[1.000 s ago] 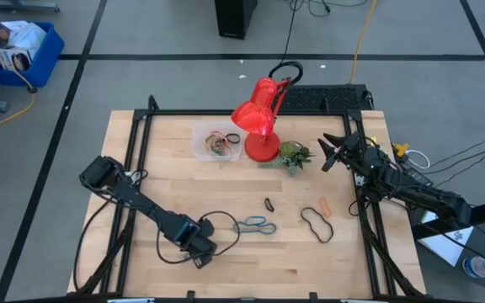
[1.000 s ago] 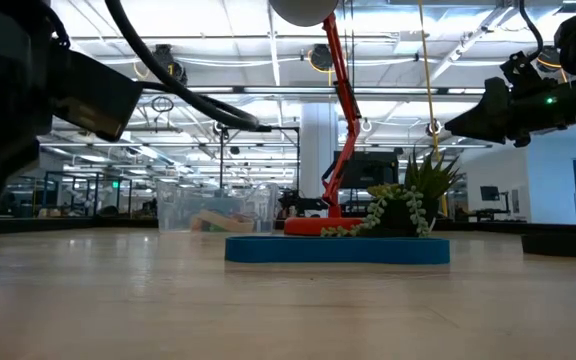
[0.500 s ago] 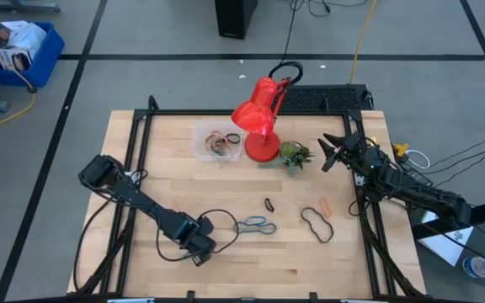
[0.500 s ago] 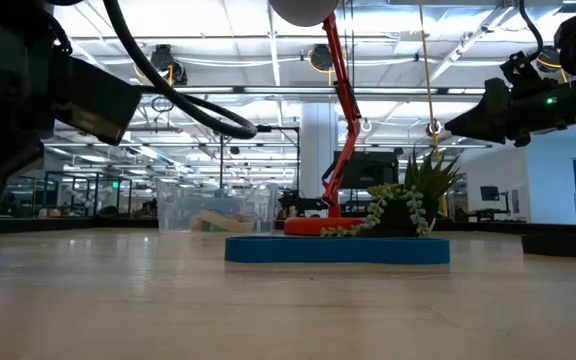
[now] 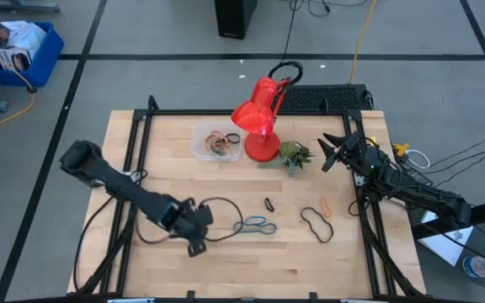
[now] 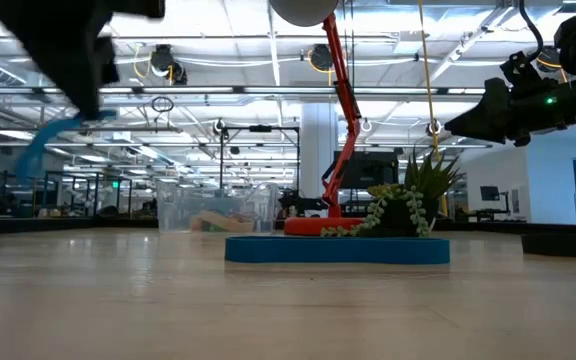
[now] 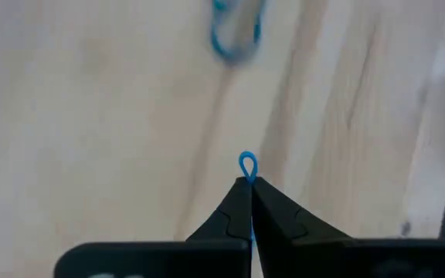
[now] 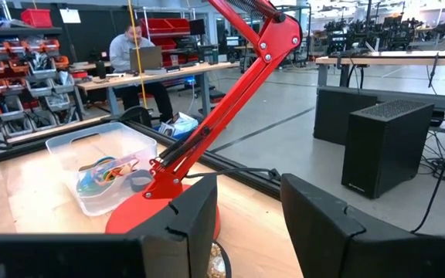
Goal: Pick and place rubber bands into bin
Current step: Put the bottom blue rubber band into the transparent bin
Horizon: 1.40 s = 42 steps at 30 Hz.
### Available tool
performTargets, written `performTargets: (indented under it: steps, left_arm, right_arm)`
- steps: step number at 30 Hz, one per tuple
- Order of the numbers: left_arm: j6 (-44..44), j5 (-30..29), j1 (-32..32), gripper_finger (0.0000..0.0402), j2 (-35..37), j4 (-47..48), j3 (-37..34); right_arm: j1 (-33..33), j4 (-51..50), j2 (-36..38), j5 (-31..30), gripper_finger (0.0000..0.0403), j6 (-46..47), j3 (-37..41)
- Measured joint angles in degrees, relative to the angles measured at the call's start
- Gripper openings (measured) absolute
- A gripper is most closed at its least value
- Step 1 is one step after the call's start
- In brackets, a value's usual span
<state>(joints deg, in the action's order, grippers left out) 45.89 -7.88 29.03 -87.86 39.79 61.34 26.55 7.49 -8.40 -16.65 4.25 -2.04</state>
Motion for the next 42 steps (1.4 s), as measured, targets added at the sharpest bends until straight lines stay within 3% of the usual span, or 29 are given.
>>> performTargets:
  steps: [8,12,22,28,42]
  left_arm:
    - [-9.4,-25.5,-7.0,0.0003,12.5,0.6,0.0]
    - [-9.8,-31.0,-13.9,0.0007,16.0,-0.3,0.0]
    - [-20.4,-27.7,-32.0,0.0006,15.7,-4.3,0.0]
    - [-20.5,-24.5,-41.1,0.0007,11.5,-4.1,0.0]
    - [-23.2,-17.2,-50.1,0.0008,-4.3,-12.9,0.0]
  right_arm:
    - [0.0,0.8,0.0,0.0,0.0141,0.0,0.0]
    - [0.0,0.8,0.0,0.1,0.0141,0.9,0.0]
    - [0.0,0.8,0.0,0.1,0.0141,0.7,0.0]
    - [0.0,0.8,0.0,0.1,0.0141,0.5,0.0]
    - [0.0,0.7,0.0,0.2,0.0141,-0.2,0.0]
